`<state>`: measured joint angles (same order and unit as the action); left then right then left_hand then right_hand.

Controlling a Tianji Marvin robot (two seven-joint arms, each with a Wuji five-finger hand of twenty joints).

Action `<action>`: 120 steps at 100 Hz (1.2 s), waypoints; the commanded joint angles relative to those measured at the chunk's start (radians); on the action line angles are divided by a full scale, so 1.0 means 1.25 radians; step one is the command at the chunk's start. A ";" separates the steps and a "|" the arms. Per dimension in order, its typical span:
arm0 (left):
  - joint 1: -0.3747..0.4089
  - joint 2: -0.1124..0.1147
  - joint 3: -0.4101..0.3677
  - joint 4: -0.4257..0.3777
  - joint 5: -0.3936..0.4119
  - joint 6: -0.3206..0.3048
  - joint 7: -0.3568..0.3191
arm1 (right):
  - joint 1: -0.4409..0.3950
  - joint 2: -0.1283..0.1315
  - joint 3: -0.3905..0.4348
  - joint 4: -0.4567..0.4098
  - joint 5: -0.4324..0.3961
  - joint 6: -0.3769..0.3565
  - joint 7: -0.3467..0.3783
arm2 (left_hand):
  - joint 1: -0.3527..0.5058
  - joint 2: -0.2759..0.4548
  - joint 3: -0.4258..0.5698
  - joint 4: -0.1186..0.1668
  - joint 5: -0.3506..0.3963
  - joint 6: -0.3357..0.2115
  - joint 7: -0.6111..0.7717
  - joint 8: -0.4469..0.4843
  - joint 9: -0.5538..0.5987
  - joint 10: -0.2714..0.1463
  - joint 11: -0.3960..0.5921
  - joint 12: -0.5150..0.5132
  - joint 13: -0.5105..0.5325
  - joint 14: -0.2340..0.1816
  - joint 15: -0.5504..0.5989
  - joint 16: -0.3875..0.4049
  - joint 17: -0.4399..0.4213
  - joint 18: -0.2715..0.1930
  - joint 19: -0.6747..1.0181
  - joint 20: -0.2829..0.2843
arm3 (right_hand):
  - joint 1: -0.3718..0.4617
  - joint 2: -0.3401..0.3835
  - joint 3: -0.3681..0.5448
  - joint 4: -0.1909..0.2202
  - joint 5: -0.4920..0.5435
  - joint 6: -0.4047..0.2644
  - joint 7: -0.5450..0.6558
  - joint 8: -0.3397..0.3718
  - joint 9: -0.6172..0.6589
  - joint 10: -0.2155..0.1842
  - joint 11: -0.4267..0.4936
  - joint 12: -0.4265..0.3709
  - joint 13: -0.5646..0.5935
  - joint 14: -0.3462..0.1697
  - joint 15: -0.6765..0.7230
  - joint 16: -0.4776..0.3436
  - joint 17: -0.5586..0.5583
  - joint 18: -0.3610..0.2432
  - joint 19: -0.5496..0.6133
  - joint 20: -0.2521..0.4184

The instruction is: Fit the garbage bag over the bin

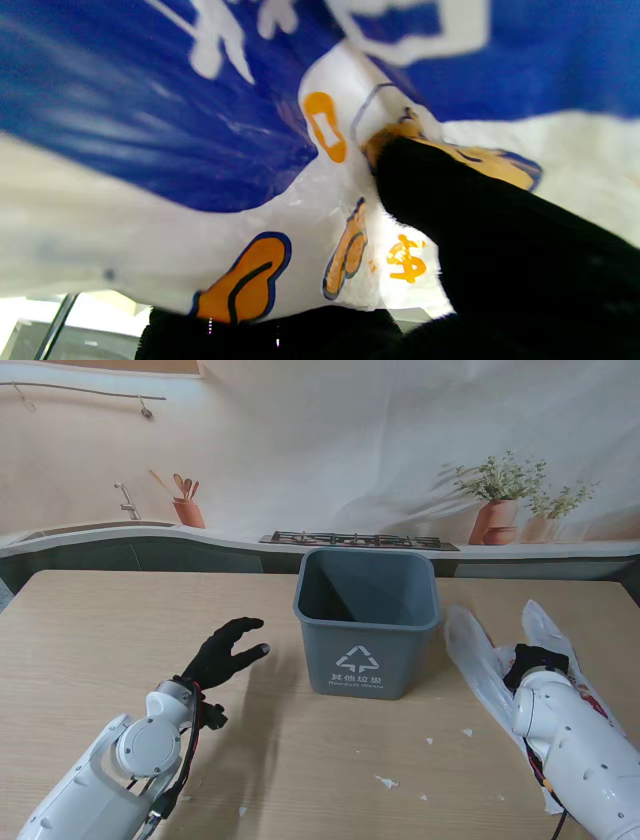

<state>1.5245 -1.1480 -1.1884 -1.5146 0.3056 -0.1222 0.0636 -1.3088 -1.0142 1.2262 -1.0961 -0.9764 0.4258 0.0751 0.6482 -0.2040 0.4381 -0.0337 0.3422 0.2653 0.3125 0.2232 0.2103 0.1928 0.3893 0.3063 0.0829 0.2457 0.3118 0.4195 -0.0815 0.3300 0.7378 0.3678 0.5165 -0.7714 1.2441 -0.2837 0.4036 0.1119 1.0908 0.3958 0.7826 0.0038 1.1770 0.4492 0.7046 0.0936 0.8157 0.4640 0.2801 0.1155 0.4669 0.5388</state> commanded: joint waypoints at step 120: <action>0.007 -0.001 -0.005 -0.008 0.001 -0.005 -0.009 | -0.159 -0.119 0.251 -0.236 0.105 -0.100 -0.478 | -0.001 0.008 -0.010 -0.006 0.011 0.000 -0.014 -0.004 -0.003 0.014 -0.004 -0.005 0.002 -0.013 -0.011 -0.011 -0.005 -0.001 -0.013 -0.009 | 0.078 0.064 0.045 -0.041 0.060 -0.204 0.276 0.035 0.046 -0.036 0.119 0.132 0.114 -0.001 0.222 0.065 -0.043 0.006 0.533 -0.137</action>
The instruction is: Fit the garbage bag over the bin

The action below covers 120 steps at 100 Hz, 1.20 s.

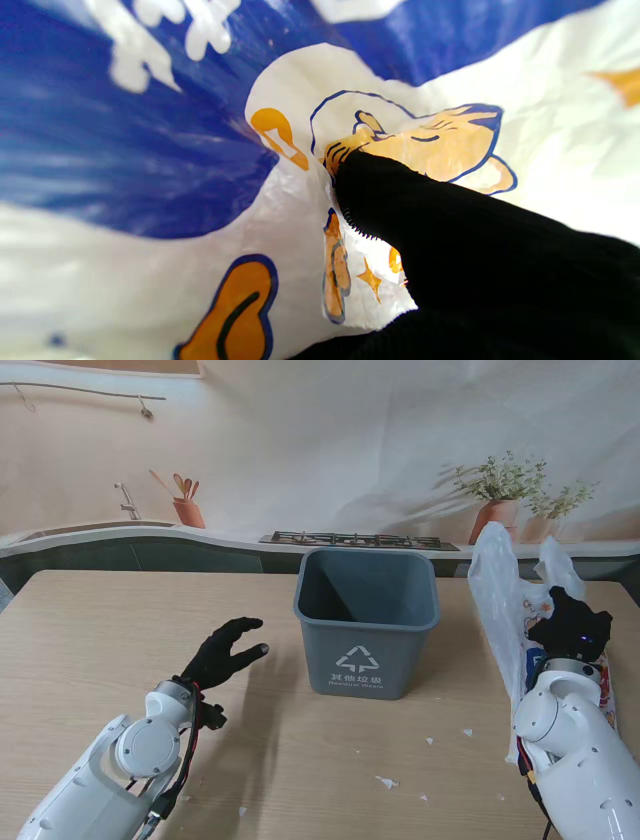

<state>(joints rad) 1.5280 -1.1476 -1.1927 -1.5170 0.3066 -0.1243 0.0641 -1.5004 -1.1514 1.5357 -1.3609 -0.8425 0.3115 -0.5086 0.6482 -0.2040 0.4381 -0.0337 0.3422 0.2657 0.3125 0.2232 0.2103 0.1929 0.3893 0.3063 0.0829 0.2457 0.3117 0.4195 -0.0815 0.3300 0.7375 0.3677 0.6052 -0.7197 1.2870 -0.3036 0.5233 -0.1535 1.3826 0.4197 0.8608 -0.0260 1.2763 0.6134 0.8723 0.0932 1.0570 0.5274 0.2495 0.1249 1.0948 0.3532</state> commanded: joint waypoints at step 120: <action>0.022 -0.002 -0.021 -0.026 -0.001 -0.013 -0.001 | 0.017 -0.046 0.015 -0.323 0.051 -0.149 -0.129 | -0.002 0.009 -0.011 -0.006 0.011 0.001 -0.014 -0.004 -0.002 0.013 -0.005 -0.005 0.002 -0.014 -0.010 -0.011 -0.005 -0.001 -0.013 -0.009 | 0.022 0.100 -0.120 0.007 -0.151 0.019 0.077 0.128 -0.092 -0.055 0.039 0.079 -0.103 -0.031 0.051 0.051 -0.061 -0.040 0.025 0.012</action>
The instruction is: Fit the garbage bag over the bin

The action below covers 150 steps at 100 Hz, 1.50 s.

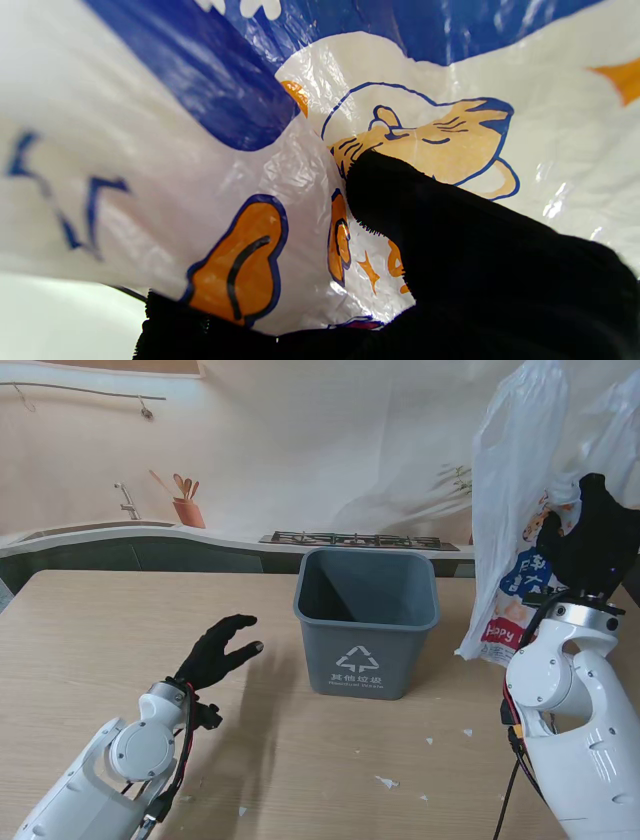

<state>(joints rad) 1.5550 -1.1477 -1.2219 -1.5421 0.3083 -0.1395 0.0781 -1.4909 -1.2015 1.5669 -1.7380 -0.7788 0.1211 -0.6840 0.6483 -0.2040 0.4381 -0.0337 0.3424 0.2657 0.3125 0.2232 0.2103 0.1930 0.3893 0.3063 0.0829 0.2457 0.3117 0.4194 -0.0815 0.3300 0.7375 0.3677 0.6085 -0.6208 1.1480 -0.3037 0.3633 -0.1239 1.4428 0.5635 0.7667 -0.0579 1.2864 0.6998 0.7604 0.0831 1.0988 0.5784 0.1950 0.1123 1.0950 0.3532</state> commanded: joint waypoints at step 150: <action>-0.020 -0.004 0.022 0.013 -0.028 0.000 -0.022 | 0.172 -0.045 -0.245 -0.125 0.095 0.114 0.022 | -0.001 0.008 -0.010 -0.006 0.012 0.002 -0.015 -0.005 -0.002 0.012 -0.005 -0.005 0.003 -0.021 -0.011 -0.014 -0.005 -0.001 -0.013 -0.009 | 0.031 0.051 -0.055 0.016 -0.056 -0.018 0.024 0.088 -0.036 -0.051 0.036 0.084 -0.036 -0.044 0.067 0.040 -0.034 -0.053 0.047 0.025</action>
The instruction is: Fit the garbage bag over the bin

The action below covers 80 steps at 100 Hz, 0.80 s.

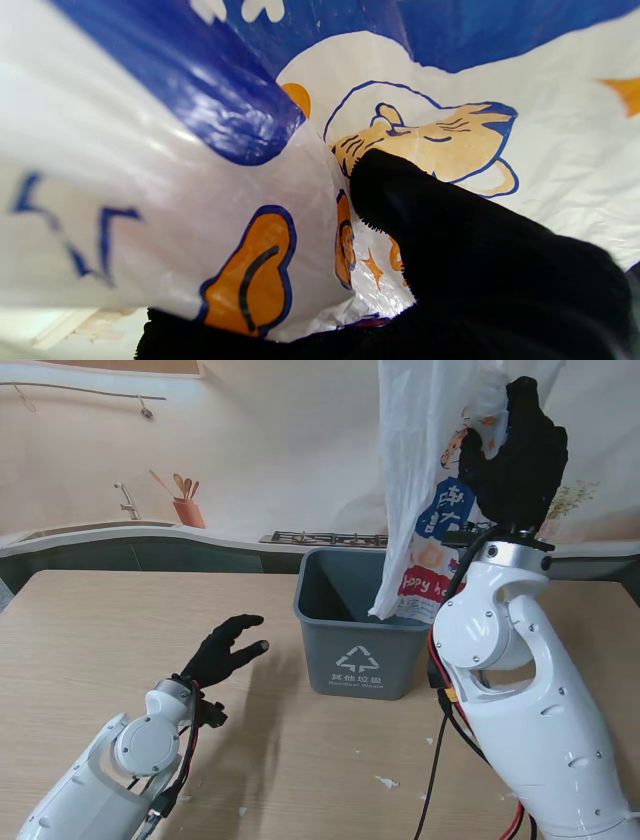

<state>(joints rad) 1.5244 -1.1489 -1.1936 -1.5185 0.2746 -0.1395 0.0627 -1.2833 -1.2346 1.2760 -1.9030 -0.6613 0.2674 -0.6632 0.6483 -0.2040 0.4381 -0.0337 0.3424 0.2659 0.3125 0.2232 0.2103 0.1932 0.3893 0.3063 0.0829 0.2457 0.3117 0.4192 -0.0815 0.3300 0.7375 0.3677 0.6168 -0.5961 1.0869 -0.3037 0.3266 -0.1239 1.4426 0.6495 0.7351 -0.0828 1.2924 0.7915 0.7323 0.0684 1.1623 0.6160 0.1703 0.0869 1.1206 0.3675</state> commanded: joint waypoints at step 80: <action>0.005 -0.003 -0.008 -0.004 -0.006 -0.003 -0.010 | 0.097 -0.053 -0.156 0.189 -0.022 -0.110 -0.159 | 0.000 0.007 -0.010 -0.006 0.014 0.001 -0.014 -0.004 -0.002 0.013 -0.005 -0.005 0.003 -0.022 -0.010 -0.014 -0.005 -0.001 -0.013 -0.009 | 0.066 0.066 -0.064 0.032 -0.060 0.004 0.020 0.058 -0.042 -0.018 0.024 0.048 -0.052 -0.031 0.030 0.025 -0.041 -0.040 0.032 0.017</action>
<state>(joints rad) 1.5298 -1.1496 -1.2036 -1.5200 0.2686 -0.1395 0.0633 -1.1646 -1.2855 1.0911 -1.6745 -0.6842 0.1269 -0.8732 0.6483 -0.2040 0.4381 -0.0337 0.3481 0.2660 0.3124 0.2232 0.2103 0.1933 0.3893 0.3063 0.0829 0.2456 0.3117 0.4191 -0.0815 0.3300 0.7375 0.3677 0.6659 -0.5476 1.0149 -0.3037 0.2774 -0.1239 1.4426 0.7004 0.7033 -0.0944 1.2924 0.8363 0.6853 0.0461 1.1758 0.6304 0.1373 0.0734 1.1214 0.3678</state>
